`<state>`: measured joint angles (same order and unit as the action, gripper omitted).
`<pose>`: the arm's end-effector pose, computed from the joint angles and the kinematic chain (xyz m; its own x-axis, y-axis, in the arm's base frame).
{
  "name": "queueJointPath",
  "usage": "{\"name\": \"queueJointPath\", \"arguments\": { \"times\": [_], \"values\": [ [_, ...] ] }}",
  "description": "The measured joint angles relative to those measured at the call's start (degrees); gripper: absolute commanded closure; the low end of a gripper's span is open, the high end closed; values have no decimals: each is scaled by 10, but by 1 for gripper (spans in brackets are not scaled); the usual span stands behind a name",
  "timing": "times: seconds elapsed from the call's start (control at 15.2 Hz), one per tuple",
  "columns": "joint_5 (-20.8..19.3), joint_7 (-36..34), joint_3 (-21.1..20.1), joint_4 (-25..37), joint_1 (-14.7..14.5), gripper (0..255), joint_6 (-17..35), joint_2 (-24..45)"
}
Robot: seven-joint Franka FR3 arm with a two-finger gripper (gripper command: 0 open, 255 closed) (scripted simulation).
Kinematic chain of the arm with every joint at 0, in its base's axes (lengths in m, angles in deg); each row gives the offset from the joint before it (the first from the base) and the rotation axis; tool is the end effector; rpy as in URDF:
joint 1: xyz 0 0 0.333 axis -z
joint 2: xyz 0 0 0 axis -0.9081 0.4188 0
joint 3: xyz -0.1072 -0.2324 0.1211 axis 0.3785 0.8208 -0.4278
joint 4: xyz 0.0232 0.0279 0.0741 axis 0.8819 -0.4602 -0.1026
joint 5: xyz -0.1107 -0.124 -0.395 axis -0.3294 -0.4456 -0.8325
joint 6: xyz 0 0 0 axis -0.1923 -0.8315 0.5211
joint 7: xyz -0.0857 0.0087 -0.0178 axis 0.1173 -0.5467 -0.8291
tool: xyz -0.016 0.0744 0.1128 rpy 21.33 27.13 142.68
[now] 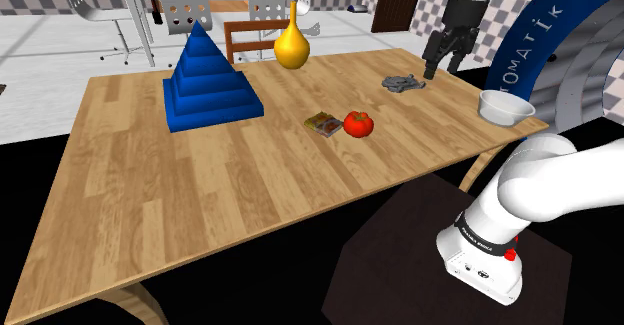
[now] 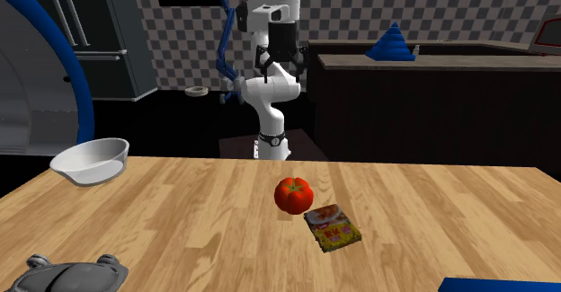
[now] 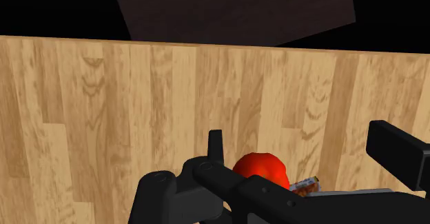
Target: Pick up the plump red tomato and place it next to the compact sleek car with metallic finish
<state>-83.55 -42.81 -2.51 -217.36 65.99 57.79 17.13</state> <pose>0.3420 -0.0384 0.5437 0.9727 -0.2246 -0.0581 -0.2246 -0.9744 0.0056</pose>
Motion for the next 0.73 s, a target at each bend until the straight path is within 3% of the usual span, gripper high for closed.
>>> {"name": "queueJointPath", "arguments": {
  "times": [0.26, 0.73],
  "values": [
    [12, 23, 41, -37, 5, 0, 55, -6],
    [64, 126, 188, -138, 6, 0, 241, 13]
  ]
}}
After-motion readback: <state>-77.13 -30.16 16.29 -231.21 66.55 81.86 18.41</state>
